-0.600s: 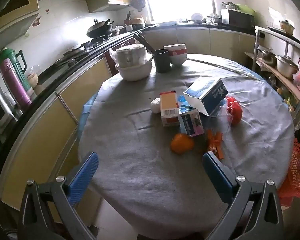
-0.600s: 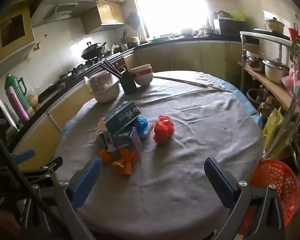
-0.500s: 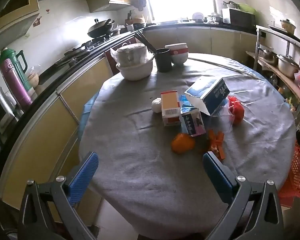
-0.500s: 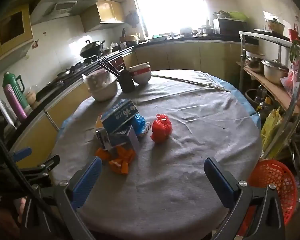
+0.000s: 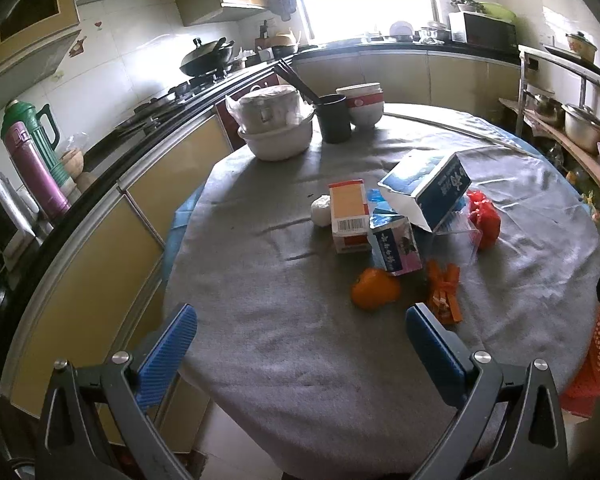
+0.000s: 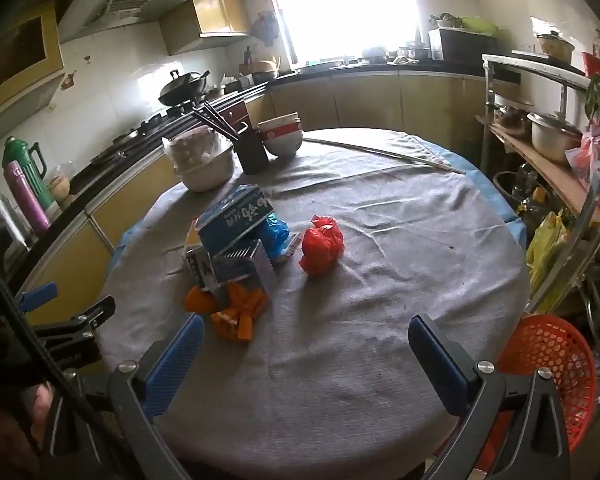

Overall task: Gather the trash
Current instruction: 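Move both tools toward the cluttered items on the table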

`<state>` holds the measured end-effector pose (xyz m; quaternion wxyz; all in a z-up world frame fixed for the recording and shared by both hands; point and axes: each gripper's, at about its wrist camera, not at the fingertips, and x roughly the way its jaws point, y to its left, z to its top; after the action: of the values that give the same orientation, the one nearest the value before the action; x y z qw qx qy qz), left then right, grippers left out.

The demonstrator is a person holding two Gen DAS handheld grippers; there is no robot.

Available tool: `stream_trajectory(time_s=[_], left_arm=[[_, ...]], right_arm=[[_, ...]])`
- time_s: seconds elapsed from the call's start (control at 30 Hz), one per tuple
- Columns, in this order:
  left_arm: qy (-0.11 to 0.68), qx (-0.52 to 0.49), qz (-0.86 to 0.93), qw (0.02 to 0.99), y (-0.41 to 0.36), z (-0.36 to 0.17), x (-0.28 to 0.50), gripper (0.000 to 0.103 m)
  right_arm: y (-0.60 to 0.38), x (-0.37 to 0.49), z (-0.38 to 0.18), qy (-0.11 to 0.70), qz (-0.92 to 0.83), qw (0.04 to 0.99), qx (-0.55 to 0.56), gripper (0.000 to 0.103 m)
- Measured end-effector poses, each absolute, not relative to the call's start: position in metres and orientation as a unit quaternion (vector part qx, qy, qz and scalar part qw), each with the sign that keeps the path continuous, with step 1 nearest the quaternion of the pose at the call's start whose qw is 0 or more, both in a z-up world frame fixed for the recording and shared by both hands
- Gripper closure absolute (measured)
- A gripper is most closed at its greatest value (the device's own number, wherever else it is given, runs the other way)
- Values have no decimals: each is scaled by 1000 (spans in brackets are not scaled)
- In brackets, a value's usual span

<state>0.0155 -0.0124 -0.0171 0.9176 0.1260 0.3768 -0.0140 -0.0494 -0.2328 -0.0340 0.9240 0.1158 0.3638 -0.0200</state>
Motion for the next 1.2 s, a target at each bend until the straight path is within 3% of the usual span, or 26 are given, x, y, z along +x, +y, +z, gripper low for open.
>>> stream_trajectory(time_s=[1.2], left_arm=[[384,118,-52,914,-28,-23,2,0]], right_arm=[[-241,-33,-41,371,-47,915,154,0]])
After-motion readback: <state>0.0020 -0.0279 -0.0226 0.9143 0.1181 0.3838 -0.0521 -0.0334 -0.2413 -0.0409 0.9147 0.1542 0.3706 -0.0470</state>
